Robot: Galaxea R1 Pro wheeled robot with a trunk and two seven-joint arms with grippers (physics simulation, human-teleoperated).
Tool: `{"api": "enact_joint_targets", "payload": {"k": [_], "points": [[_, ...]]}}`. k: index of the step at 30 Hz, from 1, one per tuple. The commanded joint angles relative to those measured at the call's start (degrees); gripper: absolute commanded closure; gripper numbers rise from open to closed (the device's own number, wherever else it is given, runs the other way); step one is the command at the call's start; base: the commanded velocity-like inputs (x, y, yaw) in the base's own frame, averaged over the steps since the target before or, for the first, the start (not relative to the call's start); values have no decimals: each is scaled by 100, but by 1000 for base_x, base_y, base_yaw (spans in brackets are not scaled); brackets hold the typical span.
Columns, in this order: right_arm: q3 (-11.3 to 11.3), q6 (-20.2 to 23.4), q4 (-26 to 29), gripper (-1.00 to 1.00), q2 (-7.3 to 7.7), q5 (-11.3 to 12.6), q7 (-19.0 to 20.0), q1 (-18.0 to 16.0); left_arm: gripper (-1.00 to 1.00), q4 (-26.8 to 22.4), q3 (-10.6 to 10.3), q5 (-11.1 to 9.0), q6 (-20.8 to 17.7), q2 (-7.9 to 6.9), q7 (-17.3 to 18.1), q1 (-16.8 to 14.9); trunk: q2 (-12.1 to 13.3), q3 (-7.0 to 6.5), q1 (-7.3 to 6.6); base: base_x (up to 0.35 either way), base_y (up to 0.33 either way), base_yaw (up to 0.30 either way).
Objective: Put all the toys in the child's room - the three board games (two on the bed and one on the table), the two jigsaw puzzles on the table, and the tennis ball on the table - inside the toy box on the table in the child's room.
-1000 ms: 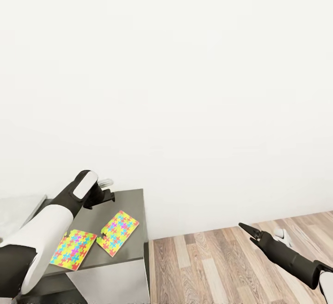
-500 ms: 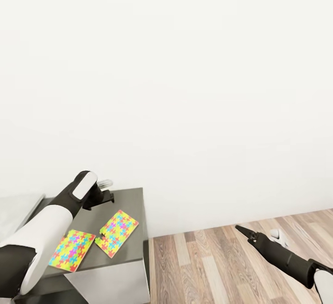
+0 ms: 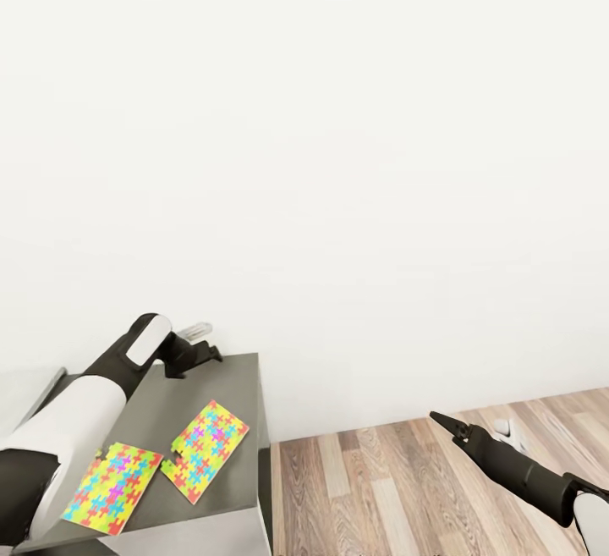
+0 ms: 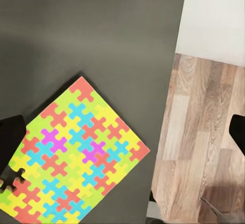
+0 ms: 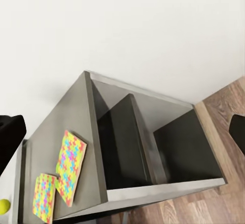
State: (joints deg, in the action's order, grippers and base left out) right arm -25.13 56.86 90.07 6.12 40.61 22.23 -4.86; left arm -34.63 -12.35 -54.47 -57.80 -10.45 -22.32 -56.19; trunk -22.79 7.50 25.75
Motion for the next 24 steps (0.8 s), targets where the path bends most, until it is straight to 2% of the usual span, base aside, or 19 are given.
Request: {"api": "enact_joint_targets", "payload": {"k": [1, 7, 10, 12, 14, 19, 24], "points": [[-10, 26, -2, -100, 0, -44, 53, -7, -100, -5, -35, -63, -3, -26, -2, -2, -13, 22, 4, 29, 0, 0], [-10, 26, -13, -100, 3, -44, 53, -7, -100, 1, -31, -82, -11, -201, 237, 49, -13, 78, 4, 11, 0, 0], [-10, 26, -15, -100, 3, -44, 53, -7, -100, 65, -31, -86, -17, -277, 566, 71, -13, 106, 4, 2, 0, 0], [-10, 26, -15, -100, 4, -44, 53, -10, -100, 267, -35, -78, -19, -302, 907, 77, -13, 125, 4, 1, 0, 0], [-10, 26, -16, -100, 4, -44, 53, -12, -100, 451, -33, -69, -18, -314, 1093, 79, -13, 143, 4, 0, 0, 0], [-10, 26, -20, -100, 4, -44, 53, -15, -100, 726, -49, -59, -15, -345, 1270, 87, -13, 190, 4, 0, 0, 0], [-10, 26, -24, -100, 4, -44, 53, -15, -100, 788, -117, -71, -12, -514, 1302, 139, -13, 236, 4, 0, 0, 0]]}}
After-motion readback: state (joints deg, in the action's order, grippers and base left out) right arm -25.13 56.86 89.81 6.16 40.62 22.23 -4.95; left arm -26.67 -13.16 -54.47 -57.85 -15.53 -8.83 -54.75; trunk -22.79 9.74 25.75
